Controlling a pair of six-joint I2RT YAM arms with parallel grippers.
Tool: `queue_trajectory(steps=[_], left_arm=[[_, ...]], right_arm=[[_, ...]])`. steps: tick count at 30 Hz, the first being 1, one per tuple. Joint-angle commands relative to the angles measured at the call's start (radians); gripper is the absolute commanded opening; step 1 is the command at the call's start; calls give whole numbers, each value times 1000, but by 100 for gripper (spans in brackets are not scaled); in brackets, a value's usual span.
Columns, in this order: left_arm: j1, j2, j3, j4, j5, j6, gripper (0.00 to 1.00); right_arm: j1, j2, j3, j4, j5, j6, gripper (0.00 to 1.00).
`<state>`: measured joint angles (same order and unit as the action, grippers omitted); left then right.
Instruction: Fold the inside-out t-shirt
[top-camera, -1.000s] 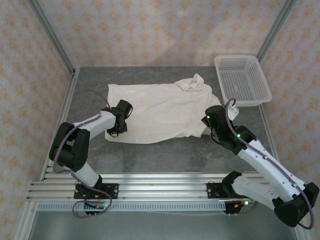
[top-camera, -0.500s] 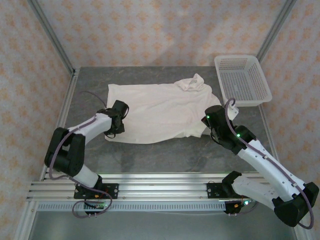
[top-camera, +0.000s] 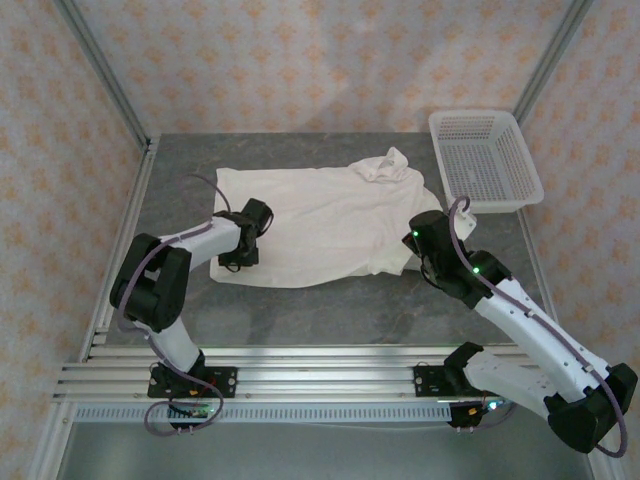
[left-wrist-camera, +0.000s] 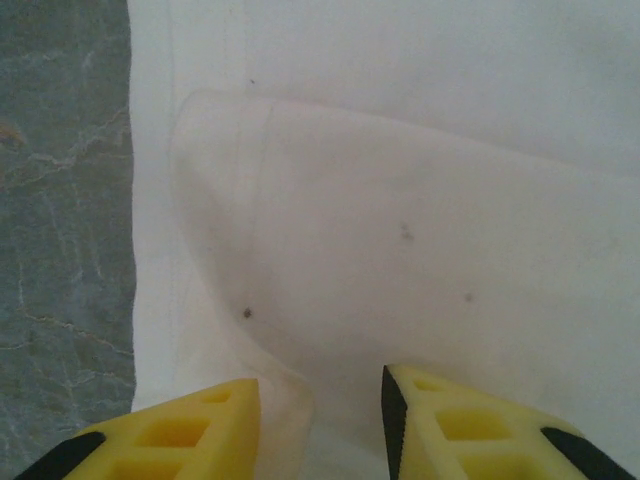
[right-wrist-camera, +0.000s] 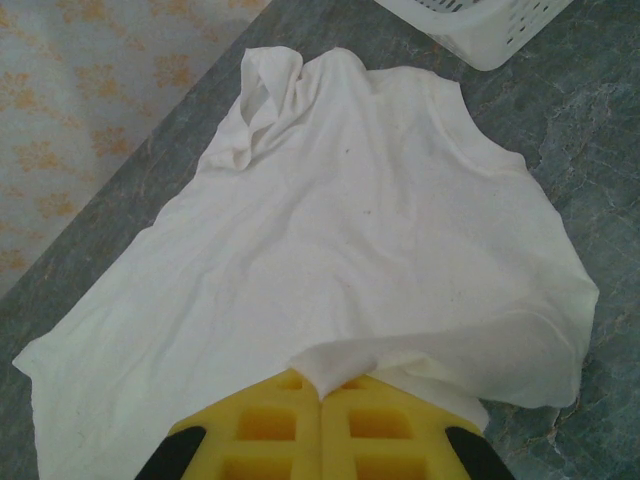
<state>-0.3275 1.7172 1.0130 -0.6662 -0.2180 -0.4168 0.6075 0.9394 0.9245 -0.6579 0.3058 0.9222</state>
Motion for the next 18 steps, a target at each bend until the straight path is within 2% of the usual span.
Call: queue_trajectory(steps=[1,14,18], left_arm=[[-1,-12,15,-55,-28,2,32],[44,2,29,-105,-20,-16,21],[54,-3,27,-108,-22,-16,13]], right_arm=[[-6,-13,20,-25,19,-3,0],[-6,-22,18,-30,24,-4,0],[-7,-24,16,-26,24,-3,0]])
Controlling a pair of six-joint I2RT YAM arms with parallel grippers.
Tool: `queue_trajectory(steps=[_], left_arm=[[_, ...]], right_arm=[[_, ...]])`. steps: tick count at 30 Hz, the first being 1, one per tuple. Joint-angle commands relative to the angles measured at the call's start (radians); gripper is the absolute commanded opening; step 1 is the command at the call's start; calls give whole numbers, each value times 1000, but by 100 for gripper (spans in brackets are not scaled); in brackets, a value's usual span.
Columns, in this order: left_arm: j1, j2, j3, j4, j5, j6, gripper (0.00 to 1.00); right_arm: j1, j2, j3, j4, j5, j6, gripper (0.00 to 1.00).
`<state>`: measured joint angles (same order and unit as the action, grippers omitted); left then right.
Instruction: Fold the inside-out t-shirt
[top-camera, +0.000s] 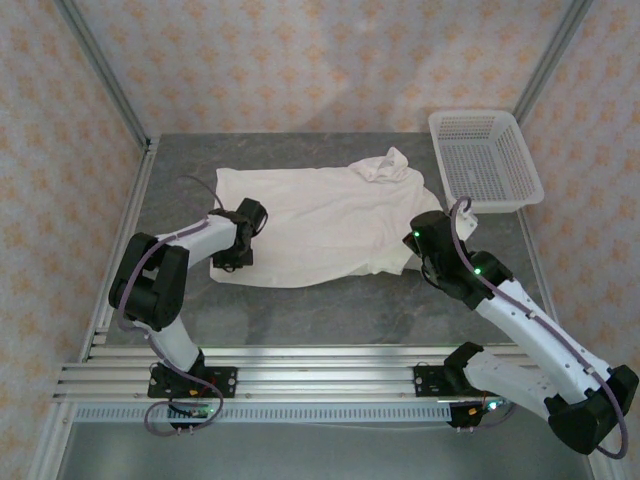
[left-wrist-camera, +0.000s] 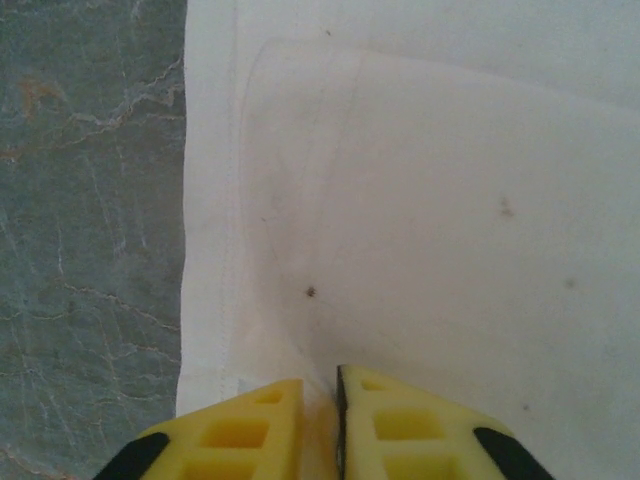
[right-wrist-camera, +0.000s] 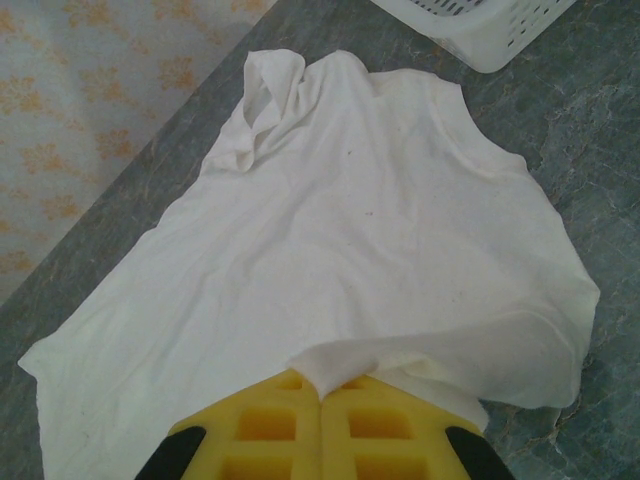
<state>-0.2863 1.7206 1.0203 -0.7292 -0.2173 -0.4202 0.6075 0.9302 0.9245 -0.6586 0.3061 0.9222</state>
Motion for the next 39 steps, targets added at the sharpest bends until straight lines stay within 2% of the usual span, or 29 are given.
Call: queue_trajectory(steps=[1,5,8,10,12,16,18,22,28,33,39], left_arm=[[13,-10,17,-44,-24,-12,12],[13,-26,12,-43,-31,-14,0],[15,-100,14,-57,-36,-22,0],[20,-227,39,-81,-40,-23,0],[49,-379,94,-103,-30,-16,0],[195,-663,297,-72,120,-3,0],[232,-728,436,-55,182,-5,0],[234,-744,716,-88,259,-31,0],[234,-784,869,-129,288,-106,0],[234,-800,925,-115,286,-137,0],[234,-705,1016,-113,249,-72,0]], right_arm=[[-6,-13,16,-24,23,-3,0],[-6,-10,17,-23,22,-3,0],[-7,-12,35,-27,35,-15,0],[-8,-13,96,-43,60,-53,0],[-11,-9,210,-69,105,-130,0],[-11,6,566,-122,249,-305,0],[-11,-9,681,-85,255,-348,0],[-11,-46,813,3,164,-400,0],[-11,-4,1087,8,-125,-523,0],[-11,72,1263,0,-145,-581,0],[-11,261,1462,20,-170,-678,0]])
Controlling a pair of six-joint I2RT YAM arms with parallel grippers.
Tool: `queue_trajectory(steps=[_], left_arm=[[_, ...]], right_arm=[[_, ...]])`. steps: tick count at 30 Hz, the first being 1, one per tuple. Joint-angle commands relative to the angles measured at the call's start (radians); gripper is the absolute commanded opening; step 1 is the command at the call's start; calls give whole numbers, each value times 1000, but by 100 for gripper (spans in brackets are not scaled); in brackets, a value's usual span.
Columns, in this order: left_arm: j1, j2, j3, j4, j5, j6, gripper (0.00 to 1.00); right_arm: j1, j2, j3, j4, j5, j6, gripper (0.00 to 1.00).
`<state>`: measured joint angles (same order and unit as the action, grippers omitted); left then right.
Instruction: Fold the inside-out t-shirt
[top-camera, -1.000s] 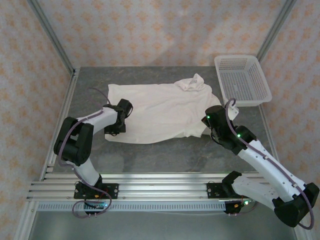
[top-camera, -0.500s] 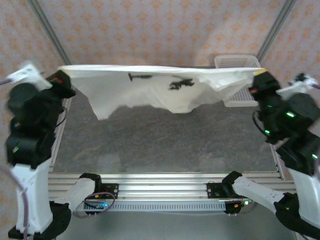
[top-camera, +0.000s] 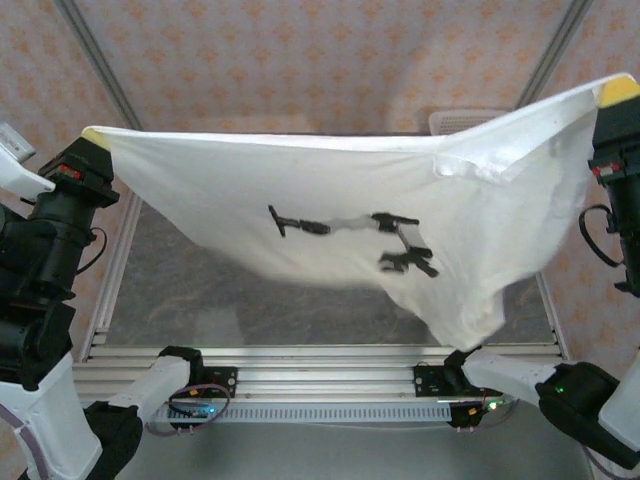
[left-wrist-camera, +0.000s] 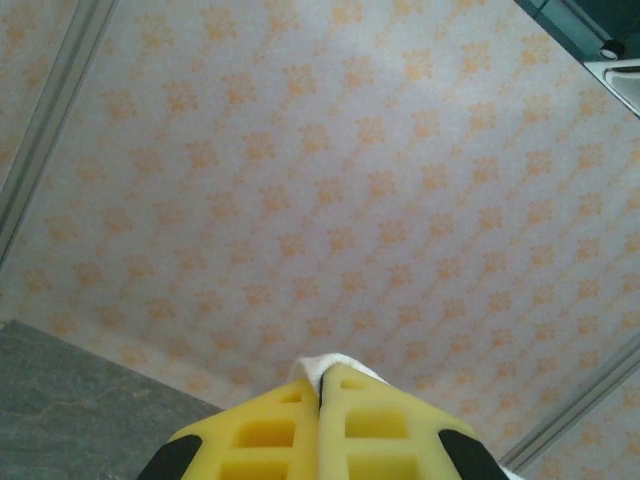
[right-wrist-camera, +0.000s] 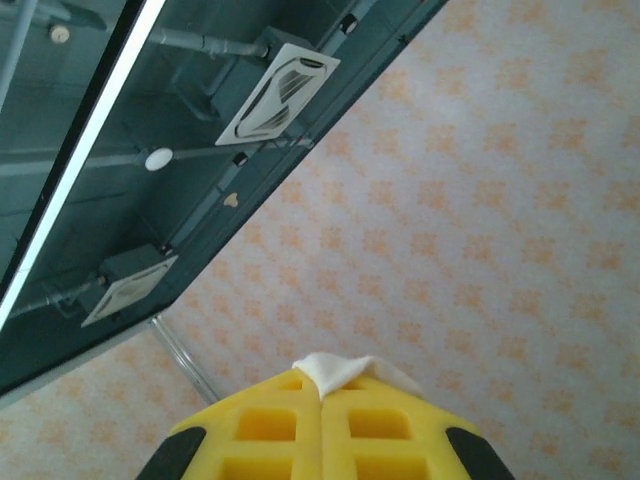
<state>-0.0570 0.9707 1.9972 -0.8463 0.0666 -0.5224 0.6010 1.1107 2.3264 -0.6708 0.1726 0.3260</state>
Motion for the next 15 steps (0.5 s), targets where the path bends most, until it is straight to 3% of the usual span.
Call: queue_trajectory(steps=[1,11,15], left_arm=[[5,66,53,15,-44,40,0],[8,318,178,135,-145,116,0],[45,467,307,127,-116,119,0]], right_arm=[[-4,131,93,41,-33,-98,0],[-13,528,377,216,55,-312,0],[-103,668,486,249,-9,-234,0]])
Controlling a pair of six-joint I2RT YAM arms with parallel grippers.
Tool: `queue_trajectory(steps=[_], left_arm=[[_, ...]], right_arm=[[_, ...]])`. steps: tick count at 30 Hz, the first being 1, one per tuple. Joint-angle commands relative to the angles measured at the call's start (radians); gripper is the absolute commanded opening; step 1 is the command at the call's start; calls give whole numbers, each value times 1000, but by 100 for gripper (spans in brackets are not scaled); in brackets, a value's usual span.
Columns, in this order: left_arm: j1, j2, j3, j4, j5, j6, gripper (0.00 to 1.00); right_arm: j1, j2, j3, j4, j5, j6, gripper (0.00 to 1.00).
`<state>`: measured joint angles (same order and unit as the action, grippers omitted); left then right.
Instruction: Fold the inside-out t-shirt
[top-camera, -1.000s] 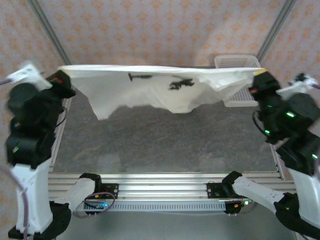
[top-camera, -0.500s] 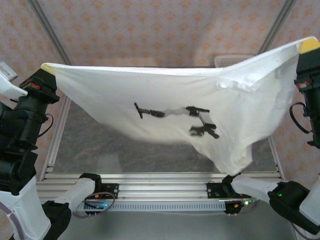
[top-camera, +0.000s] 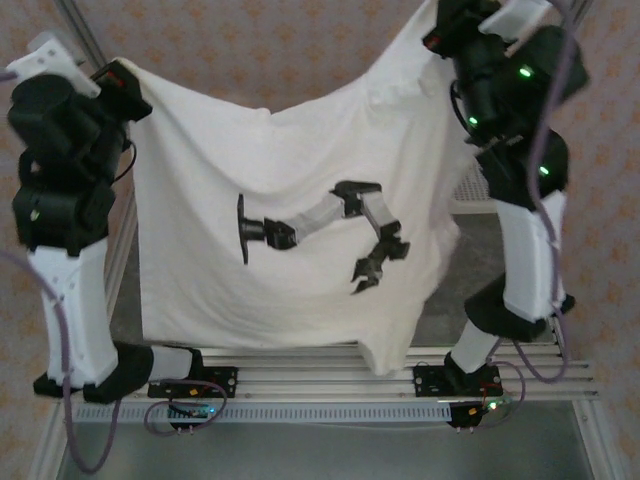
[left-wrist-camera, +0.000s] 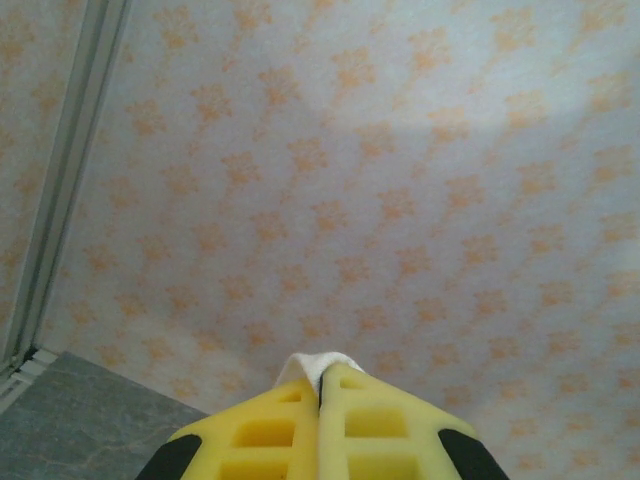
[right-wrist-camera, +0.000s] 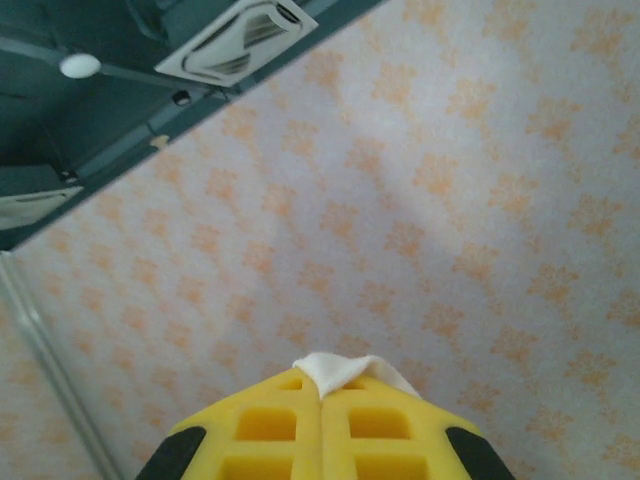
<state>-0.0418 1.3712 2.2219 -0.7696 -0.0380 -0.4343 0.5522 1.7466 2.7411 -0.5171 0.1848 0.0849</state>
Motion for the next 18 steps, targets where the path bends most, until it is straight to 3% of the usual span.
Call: queue_trajectory(steps=[1,6,11,14,18], left_arm=[[42,100,122,44,4,27,0],[105,215,307,37,80,-4,0],[134,233,331,11,119,-28,0],[137,179,162,30,132,-26,0],[138,38,-290,235,219,-36,0]], right_arm=[[-77,51,83,110,-35,34,0],[-139,91,93,241,-106,148,0],[-152,96,92,215,-140,194,0],[-159,92,87,125,-133,194,0],[-161,64,13,-84,-158,210,0]])
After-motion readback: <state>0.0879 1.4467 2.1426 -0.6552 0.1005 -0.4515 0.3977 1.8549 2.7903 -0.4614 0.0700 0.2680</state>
